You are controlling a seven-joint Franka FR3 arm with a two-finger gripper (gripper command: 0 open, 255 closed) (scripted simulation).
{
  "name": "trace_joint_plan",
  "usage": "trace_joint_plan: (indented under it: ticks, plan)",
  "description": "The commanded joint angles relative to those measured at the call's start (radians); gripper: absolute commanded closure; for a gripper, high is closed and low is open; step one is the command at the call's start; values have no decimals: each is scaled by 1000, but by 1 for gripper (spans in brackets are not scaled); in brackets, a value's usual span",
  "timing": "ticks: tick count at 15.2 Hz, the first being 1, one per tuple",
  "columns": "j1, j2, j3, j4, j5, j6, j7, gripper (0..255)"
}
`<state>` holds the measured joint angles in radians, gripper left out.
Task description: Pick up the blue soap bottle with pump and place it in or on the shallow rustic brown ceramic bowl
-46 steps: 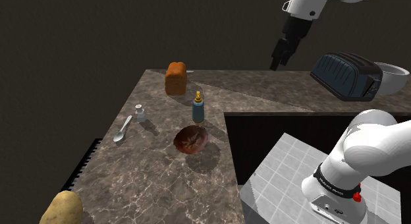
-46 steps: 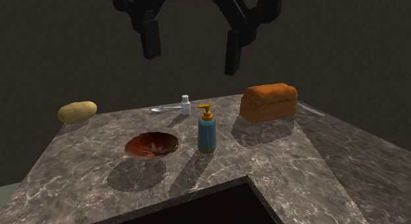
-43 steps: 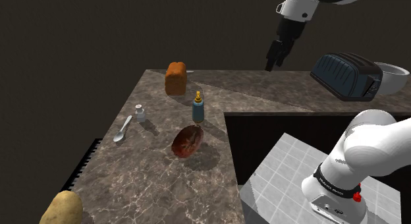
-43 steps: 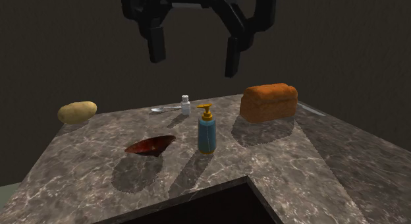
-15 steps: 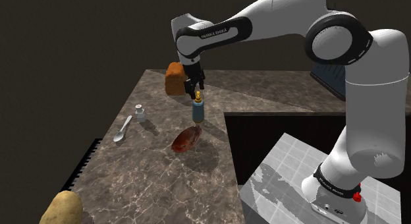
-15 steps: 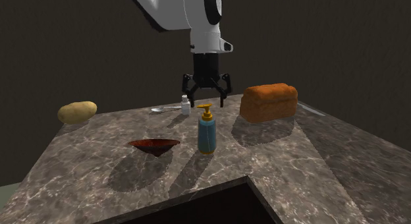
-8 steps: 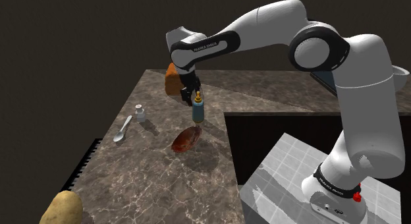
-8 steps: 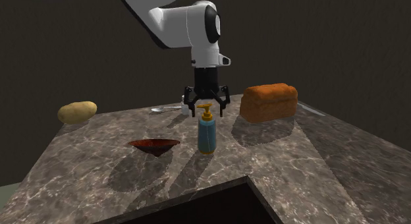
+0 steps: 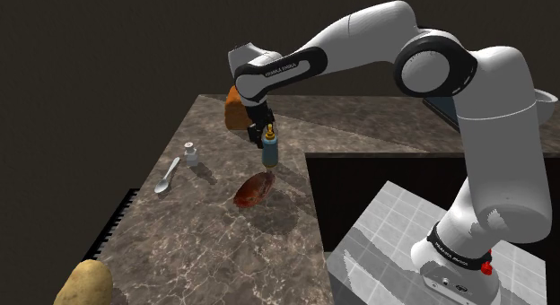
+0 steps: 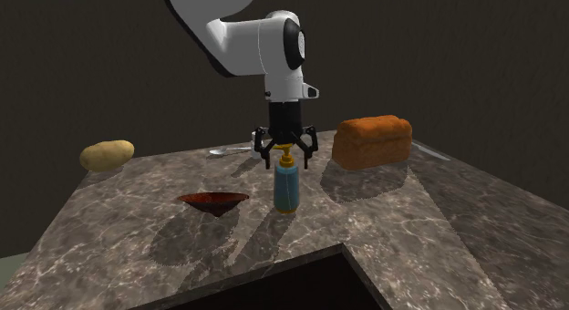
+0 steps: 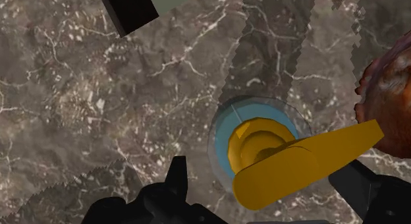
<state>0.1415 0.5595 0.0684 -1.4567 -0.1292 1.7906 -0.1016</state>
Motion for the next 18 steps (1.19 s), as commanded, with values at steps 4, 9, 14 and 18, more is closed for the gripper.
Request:
trace_joint_plan:
  ticks: [4,9,14,18]
  plan:
    - [0,0,0,0,0,0,0,255]
    - [0,0,0,-1,0,0,0,255]
    - [0,-9,0,13,1,-22,-2,255]
    - [1,-24,1,44,3,-67,-7,255]
